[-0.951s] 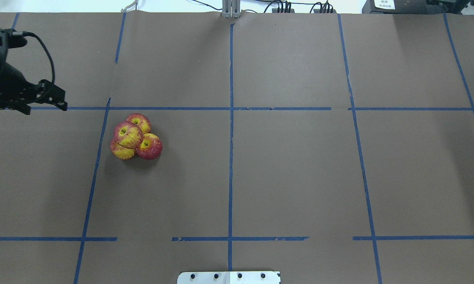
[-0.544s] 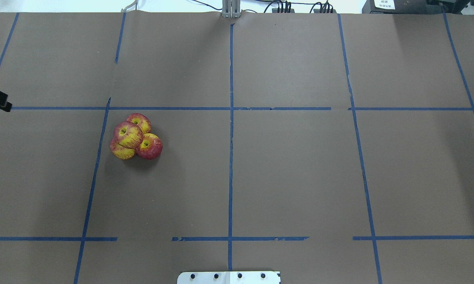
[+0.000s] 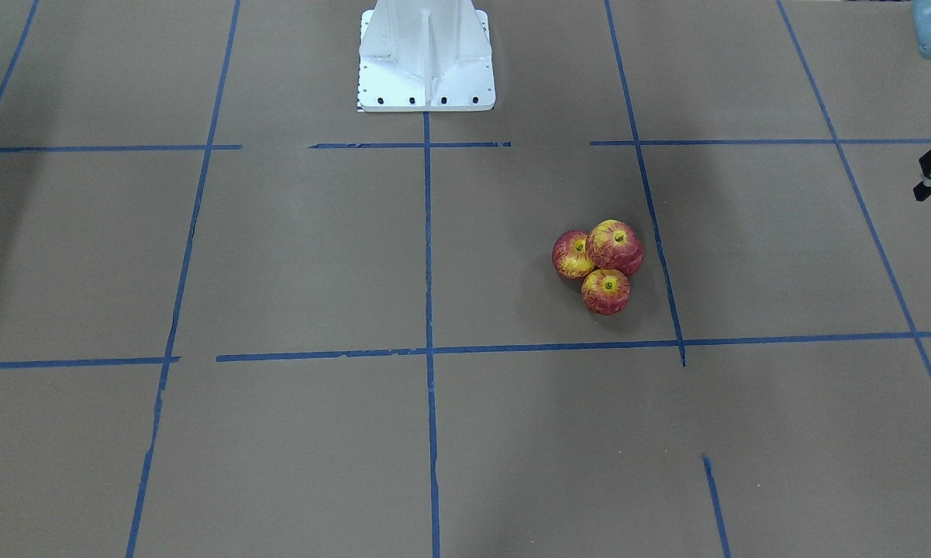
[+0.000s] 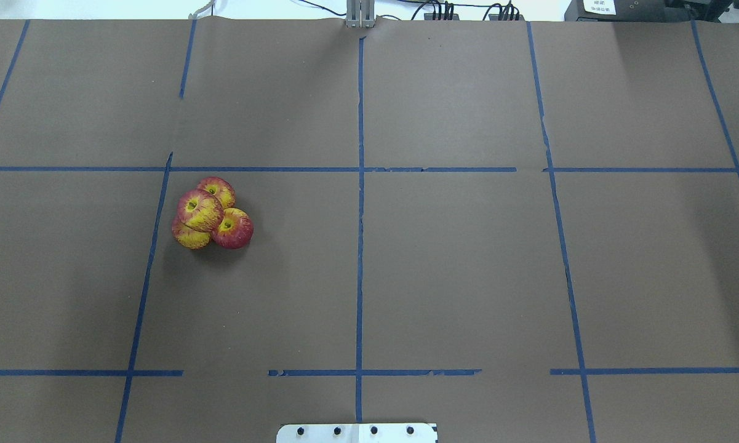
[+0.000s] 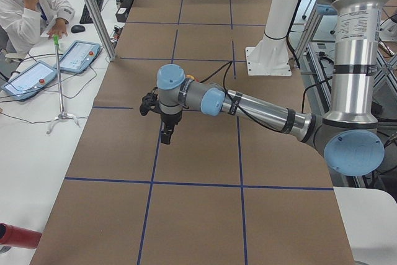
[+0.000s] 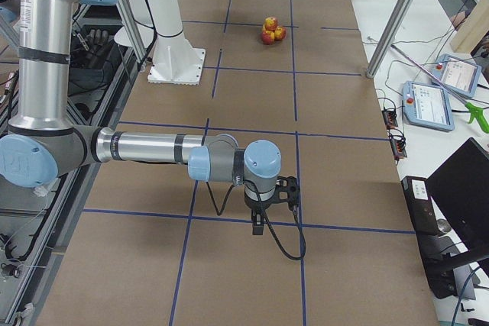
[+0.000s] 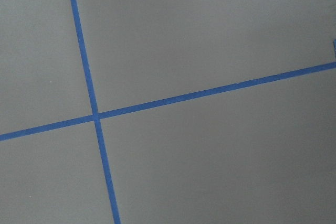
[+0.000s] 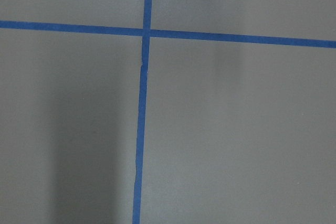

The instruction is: Stack apples

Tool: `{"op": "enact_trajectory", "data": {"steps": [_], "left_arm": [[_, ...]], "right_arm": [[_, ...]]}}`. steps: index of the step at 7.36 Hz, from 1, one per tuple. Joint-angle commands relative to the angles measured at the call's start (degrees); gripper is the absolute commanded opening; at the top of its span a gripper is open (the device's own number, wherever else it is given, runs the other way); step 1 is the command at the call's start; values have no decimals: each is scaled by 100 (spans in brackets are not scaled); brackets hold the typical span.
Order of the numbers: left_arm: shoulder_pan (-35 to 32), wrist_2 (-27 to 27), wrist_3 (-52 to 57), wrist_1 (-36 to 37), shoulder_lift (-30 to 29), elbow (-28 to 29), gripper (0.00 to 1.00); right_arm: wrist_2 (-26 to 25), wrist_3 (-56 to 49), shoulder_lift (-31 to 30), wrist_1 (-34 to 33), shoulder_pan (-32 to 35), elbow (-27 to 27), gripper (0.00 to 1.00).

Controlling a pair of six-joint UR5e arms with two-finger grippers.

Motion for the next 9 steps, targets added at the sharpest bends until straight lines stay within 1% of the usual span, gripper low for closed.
{"op": "enact_trajectory", "data": {"steps": [1,2,4,5,6,7,8,9], "left_arm": [[-787,-137,1500,27,1,746,100],[-870,-138,1586,71,10,967,100],[-879,-164,1473,194,19,1040,100],[-871,-164,1002,177,2,1101,100],[-879,-164,971,186,27,1041,100],[-871,-181,962,186,228,1014,100],[-888,-312,910,229,247,944,100],[-905,-461,840,543,334,639,100]], "right_arm": [[0,0,0,0,0,0,100],[0,0,0,0,0,0,100],[0,0,0,0,0,0,100],[0,0,0,0,0,0,100],[0,0,0,0,0,0,100],[0,0,0,0,0,0,100],[0,0,0,0,0,0,100],[0,0,0,0,0,0,100]]}}
